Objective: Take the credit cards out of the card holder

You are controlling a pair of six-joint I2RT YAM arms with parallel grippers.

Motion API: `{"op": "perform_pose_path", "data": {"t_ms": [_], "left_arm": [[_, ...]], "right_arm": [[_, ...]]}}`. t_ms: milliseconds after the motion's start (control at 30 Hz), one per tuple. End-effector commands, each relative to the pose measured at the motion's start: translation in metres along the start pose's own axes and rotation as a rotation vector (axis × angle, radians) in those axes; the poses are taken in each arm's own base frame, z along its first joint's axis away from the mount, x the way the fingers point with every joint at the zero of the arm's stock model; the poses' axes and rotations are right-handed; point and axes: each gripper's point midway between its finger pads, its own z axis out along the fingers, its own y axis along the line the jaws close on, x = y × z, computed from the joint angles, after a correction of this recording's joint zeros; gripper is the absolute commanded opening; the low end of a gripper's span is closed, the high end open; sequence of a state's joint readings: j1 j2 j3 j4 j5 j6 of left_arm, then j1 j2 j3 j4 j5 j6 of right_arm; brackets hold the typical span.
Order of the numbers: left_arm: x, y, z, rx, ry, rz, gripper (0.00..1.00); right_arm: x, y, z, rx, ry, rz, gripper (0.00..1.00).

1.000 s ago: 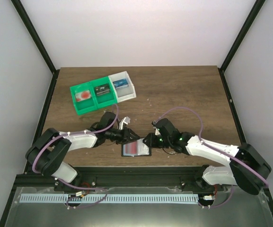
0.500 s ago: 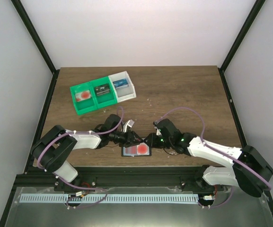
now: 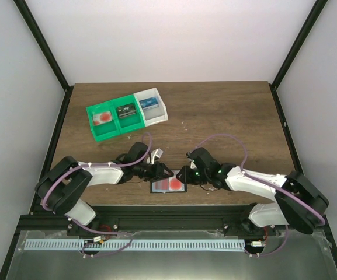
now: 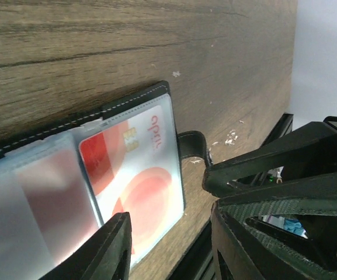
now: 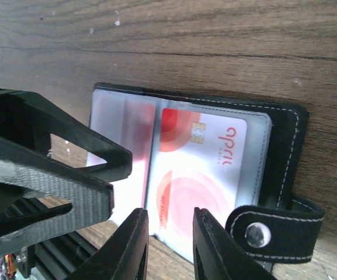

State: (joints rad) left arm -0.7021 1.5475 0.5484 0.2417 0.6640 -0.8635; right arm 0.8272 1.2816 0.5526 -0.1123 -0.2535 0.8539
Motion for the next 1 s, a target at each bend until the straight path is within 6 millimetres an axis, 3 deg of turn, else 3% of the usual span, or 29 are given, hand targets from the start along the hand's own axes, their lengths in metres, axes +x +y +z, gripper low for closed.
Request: {"op": "perform_pose_path", "data": {"t_ms": [0, 367, 967], "left_arm": [[0.002, 0.016, 0.003, -0.045, -0.005, 0.014, 0.41], [0.01, 0.035, 0.007, -0.085, 0.006, 0.006, 0.43], [0.011, 0.039, 0.007, -0.096, 0.007, 0.007, 0.41]], "right_arm": [[-0.002, 0.001, 0.009, 0.005, 0.008, 0.001, 0.23], [0.008, -0.02, 0.022, 0.062, 0.038, 0.017, 0.23], [0.017, -0.04, 0.025, 0.135, 0.056, 0.029, 0.23]]}}
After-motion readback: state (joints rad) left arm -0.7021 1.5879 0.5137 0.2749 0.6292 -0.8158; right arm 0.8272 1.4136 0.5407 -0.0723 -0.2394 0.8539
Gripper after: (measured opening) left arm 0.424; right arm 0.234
